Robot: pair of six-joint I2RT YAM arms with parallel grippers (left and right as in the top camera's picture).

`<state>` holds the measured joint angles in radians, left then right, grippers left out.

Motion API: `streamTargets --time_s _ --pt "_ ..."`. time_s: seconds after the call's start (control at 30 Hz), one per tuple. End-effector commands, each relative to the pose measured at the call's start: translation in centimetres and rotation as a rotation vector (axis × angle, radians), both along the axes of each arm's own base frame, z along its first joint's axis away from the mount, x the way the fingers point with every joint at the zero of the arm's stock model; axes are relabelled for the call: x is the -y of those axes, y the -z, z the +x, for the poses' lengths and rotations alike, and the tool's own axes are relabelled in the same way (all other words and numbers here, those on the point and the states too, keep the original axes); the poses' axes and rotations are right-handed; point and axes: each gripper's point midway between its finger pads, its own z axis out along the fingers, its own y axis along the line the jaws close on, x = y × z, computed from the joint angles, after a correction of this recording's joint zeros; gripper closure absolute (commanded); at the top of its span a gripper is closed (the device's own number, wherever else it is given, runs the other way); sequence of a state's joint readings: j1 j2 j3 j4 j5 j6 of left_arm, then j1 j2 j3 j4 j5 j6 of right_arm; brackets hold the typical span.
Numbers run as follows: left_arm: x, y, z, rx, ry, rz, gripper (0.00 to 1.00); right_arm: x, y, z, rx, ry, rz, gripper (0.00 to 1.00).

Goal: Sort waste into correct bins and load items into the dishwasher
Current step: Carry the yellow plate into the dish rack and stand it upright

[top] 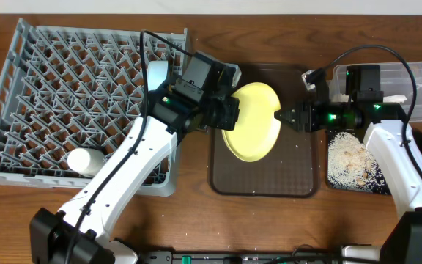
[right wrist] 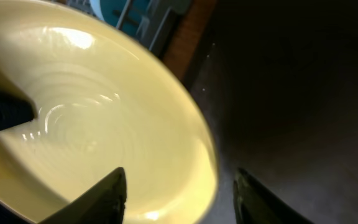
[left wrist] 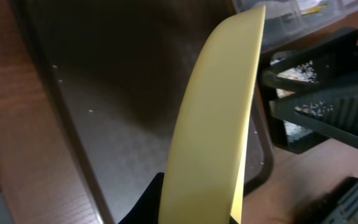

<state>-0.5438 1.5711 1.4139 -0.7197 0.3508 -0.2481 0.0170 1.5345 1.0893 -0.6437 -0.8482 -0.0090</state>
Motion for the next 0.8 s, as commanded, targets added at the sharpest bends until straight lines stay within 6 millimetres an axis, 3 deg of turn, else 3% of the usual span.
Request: streamTargets --time_s 0.0,0.1,0.37,0.4,0.43,0.57,0.67,0.77 --pt "-1.5 -1.0 0.8 0.103 0.004 0.075 0.92 1.9 -1.8 0.6 0.039 0.071 0.000 0.41" --pt "-4.4 -3.1 1.8 0.233 -0.071 0.194 0.93 5.1 -3.6 1.1 0.054 0.208 -0.001 0.31" --pt "-15.0 -10.9 2.5 0.541 -0.431 0.503 0.92 15.8 -7.6 -0.3 0.032 0.685 0.000 0.25" --pt "-16.3 -11.6 2.5 0.560 -0.475 0.527 0.92 17.1 -7.8 -0.7 0.020 0.753 -0.008 0.17" --pt "-17.2 -12.0 2.4 0.569 -0.502 0.543 0.92 18.2 -7.8 -1.1 0.011 0.805 -0.017 0.01" --pt "-20.3 -11.2 3.2 0.547 -0.504 0.651 0.92 20.6 -7.7 -1.8 0.004 0.914 -0.064 0.01" --pt "-22.9 -8.7 4.3 0.477 -0.453 0.788 0.92 20.9 -7.5 -1.8 -0.001 0.924 -0.075 0.01" --pt "-25.6 -6.9 5.3 0.404 -0.510 0.823 0.92 20.9 -7.5 -1.8 -0.002 0.924 -0.075 0.01"
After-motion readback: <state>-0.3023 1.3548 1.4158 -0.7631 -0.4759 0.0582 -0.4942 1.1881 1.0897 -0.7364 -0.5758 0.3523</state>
